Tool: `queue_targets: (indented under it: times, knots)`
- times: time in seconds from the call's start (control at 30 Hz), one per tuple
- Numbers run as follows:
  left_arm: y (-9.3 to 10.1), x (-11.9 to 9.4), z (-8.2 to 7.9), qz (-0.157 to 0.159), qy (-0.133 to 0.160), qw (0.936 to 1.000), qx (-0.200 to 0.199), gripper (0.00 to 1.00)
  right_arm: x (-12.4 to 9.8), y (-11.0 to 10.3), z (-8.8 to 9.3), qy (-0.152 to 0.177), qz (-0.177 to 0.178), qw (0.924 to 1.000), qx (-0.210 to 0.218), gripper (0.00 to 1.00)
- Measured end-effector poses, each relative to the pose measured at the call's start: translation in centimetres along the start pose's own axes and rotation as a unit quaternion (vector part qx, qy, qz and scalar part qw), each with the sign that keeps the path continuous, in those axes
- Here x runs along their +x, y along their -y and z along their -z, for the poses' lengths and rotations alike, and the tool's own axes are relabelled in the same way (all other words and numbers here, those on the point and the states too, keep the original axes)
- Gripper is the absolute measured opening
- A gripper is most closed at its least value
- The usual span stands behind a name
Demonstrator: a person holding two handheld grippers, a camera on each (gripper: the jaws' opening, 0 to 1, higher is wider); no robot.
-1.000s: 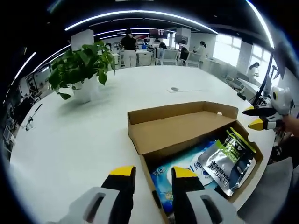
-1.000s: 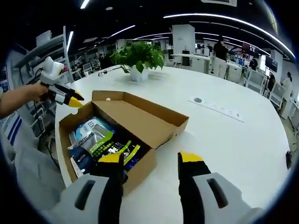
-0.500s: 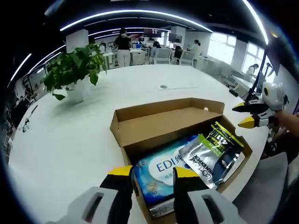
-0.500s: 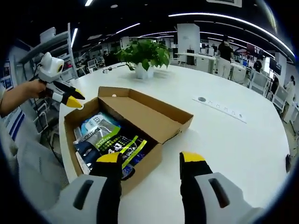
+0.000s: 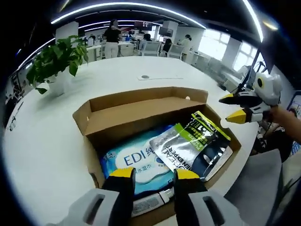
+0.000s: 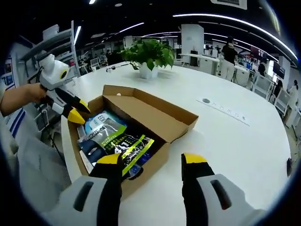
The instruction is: Operate the shoe box by opening the lid, removing the specified soft item, and placing it in the target area until the item is outside and the box remains undamaged.
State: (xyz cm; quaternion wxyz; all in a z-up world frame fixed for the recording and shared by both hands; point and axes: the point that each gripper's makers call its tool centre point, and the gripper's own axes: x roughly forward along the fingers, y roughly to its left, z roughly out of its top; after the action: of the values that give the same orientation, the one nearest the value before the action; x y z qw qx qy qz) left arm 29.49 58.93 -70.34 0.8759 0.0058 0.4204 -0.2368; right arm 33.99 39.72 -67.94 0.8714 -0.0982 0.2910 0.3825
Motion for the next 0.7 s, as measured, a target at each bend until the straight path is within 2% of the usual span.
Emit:
queue_targets:
  times: [0.27,0.57,0.7]
  knots:
    - [1.8,1.1,1.6,0.042,-0.034,0.9980,-0.032,0.31,0.2,-0.7,0.0,0.001,-0.004,1.0000,-0.001,0.48]
    - [3.0,1.9,2.3,0.072,-0.051,0.9930,-0.079,0.24,0.6,-1.4,0.0,-0.001,-0.013,0.9998,-0.012,0.48]
    - [3.3,2.5,2.3,0.081,-0.058,0.9912,-0.087,0.23,0.7,-1.7,-0.2,0.002,-0.016,0.9997,-0.015,0.48]
